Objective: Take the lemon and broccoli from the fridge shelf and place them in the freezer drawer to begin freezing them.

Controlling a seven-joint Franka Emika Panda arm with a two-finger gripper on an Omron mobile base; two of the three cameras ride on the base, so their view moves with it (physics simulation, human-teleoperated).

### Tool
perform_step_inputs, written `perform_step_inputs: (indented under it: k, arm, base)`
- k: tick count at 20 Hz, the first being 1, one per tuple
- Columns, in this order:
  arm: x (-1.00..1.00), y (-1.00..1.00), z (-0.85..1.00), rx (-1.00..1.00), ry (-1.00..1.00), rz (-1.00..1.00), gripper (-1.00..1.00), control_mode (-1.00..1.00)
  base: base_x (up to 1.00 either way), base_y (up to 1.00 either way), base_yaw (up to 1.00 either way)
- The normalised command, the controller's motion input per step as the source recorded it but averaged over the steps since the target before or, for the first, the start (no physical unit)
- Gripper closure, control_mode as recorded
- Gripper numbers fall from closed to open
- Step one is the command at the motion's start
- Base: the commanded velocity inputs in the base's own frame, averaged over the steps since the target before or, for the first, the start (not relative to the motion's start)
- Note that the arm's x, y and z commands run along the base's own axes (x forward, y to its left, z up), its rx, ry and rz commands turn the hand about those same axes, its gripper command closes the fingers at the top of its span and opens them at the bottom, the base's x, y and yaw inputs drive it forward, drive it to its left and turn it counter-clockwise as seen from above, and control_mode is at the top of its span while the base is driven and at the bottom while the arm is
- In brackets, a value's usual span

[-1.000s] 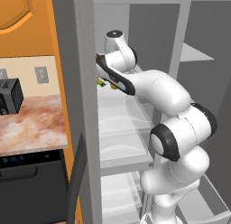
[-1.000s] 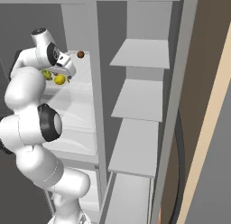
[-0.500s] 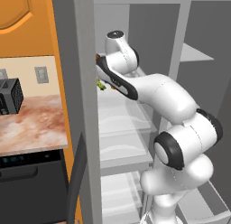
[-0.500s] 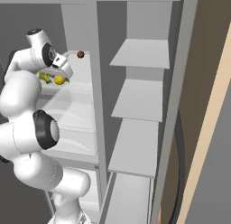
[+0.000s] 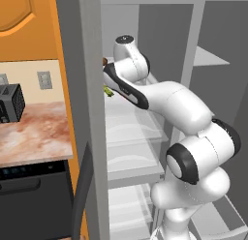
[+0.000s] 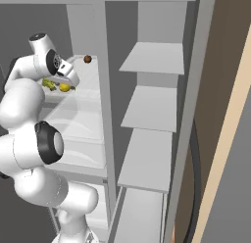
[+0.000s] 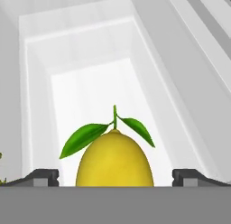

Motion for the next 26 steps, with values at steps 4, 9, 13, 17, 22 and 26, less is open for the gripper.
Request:
perform_step_inputs:
  k: [4, 9, 13, 17, 22, 26]
  arm:
    - [-0.10, 0.00, -0.12, 0.00, 0.00, 0.00, -1.00, -1.00]
    - [-0.04, 0.00, -0.15, 0.00, 0.00, 0.00, -1.00, -1.00]
    - [0.00, 0.00, -0.15, 0.01, 0.01, 0.00, 1.00, -1.00]
    - [0.00, 0.00, 0.00, 0.00, 0.00, 0.00, 1.00, -1.00]
    - [-0.21, -0.11, 0.00, 0.00, -0.01, 0.00, 1.00, -1.00]
    - [-0.89, -0.40, 0.11, 0.01, -0.10, 0.00, 1.00, -1.00]
  base:
    - [0.00, 0.00, 0.00]
    - [0.00, 0.00, 0.00]
    - [0.00, 0.00, 0.00]
    - [0.00, 0.00, 0.00]
    - [0.00, 0.00, 0.00]
    - [0.00, 0.00, 0.00]
